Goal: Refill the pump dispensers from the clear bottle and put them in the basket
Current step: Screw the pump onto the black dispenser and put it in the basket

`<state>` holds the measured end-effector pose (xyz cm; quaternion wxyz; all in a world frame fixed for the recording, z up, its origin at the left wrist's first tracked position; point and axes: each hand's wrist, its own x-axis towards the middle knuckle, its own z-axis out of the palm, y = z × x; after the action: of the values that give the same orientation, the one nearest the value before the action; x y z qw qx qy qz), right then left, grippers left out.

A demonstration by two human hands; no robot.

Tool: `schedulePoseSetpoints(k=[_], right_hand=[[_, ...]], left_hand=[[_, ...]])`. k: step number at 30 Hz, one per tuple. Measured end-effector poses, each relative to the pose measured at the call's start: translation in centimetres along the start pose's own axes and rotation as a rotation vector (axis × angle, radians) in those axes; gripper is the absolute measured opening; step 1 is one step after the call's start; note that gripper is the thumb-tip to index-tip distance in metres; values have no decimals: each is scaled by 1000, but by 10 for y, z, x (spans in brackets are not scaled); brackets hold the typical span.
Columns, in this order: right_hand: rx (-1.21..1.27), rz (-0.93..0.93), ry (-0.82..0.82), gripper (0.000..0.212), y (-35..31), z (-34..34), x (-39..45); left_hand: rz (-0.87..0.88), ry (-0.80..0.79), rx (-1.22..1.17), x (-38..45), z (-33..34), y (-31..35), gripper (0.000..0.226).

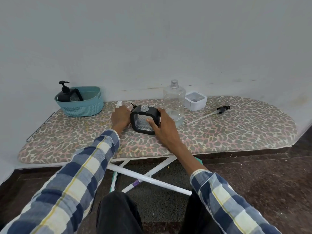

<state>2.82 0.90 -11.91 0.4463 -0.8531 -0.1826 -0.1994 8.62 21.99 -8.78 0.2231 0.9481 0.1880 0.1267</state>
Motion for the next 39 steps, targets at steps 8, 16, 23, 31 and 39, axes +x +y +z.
schedulePoseSetpoints(k=[8,16,23,31,39], right_hand=[[-142,-71,18,63,-14,17,23],[-2,-12,1,69,-7,33,25],[26,-15,-17,65,-8,31,24],[11,-2,-21,68,-5,33,23],[44,-7,-18,64,-6,31,23]], left_hand=[[-141,147,-630,19,-5,-11,45],[-87,120,-1293,16,-55,11,30],[87,51,-1445,7,-78,44,20],[149,-40,-1516,-9,-79,59,14],[305,-74,-1205,-18,-55,43,19]])
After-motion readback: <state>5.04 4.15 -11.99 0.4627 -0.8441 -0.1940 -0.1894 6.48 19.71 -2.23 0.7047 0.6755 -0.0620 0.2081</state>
